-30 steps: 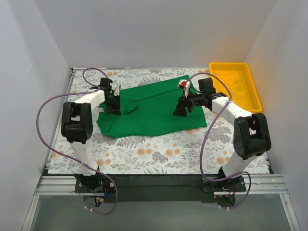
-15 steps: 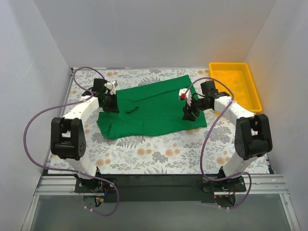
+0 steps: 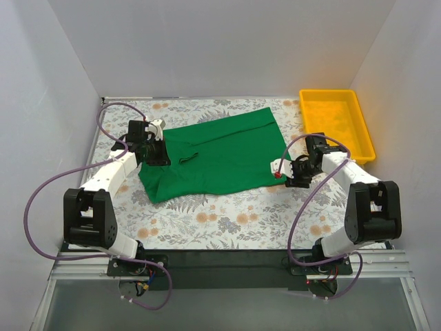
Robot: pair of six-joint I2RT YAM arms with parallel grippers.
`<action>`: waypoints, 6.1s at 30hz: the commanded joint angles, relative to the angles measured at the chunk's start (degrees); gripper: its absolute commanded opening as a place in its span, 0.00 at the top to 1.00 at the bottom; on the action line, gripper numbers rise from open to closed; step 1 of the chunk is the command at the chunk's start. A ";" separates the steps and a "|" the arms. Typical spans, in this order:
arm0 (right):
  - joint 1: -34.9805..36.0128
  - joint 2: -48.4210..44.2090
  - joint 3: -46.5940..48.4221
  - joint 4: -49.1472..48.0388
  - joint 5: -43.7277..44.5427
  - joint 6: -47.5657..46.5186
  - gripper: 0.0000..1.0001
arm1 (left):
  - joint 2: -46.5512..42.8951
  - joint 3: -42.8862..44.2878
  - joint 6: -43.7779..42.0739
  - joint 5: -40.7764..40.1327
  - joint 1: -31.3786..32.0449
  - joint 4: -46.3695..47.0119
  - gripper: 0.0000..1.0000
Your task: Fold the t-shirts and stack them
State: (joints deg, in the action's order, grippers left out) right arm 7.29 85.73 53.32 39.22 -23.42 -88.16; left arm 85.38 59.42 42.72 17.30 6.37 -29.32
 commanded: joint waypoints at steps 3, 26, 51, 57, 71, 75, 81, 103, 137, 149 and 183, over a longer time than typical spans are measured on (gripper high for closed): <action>-0.96 2.77 1.79 2.09 -0.22 -6.94 0.42 | -3.20 -0.27 0.17 1.60 -0.04 1.28 1.00; -1.93 10.41 11.80 1.82 1.27 0.61 0.99 | -11.20 -1.94 0.61 2.92 -0.13 5.06 1.00; -1.67 22.63 32.37 1.91 -1.02 13.36 0.99 | -5.05 7.20 0.79 0.72 -0.66 13.85 1.00; -0.17 26.94 37.55 1.91 0.65 15.21 0.99 | -4.00 7.73 0.00 0.80 -0.66 16.13 1.00; 2.03 34.50 46.43 1.73 3.64 18.72 0.99 | -1.01 9.31 -1.76 2.30 -0.75 19.12 1.00; 2.12 35.73 48.02 1.47 4.69 19.87 0.99 | -1.36 9.05 -2.20 1.69 -0.83 19.21 1.00; 2.20 36.52 48.81 1.30 6.89 20.05 0.99 | -6.36 3.70 -2.64 -1.13 -0.83 23.86 1.00; 3.26 41.35 55.05 1.29 6.90 21.72 0.99 | -7.07 2.19 -3.52 -2.01 -1.19 24.14 1.00; 3.96 42.07 60.77 -1.34 9.01 38.64 0.47 | -4.44 3.25 -4.49 -0.60 -1.36 24.31 1.00; 4.22 26.86 34.60 -14.34 -13.32 52.04 0.46 | -1.80 4.92 -6.59 -0.51 -1.63 24.57 1.00; 4.14 24.83 28.95 -16.81 -17.71 51.25 0.46 | 14.63 12.39 -20.48 15.40 -5.75 33.28 1.00</action>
State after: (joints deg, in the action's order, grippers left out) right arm 11.42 112.95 82.59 23.40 -39.22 -36.62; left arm 100.31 69.12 24.10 31.05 1.19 2.17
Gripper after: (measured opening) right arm 0.535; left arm 0.011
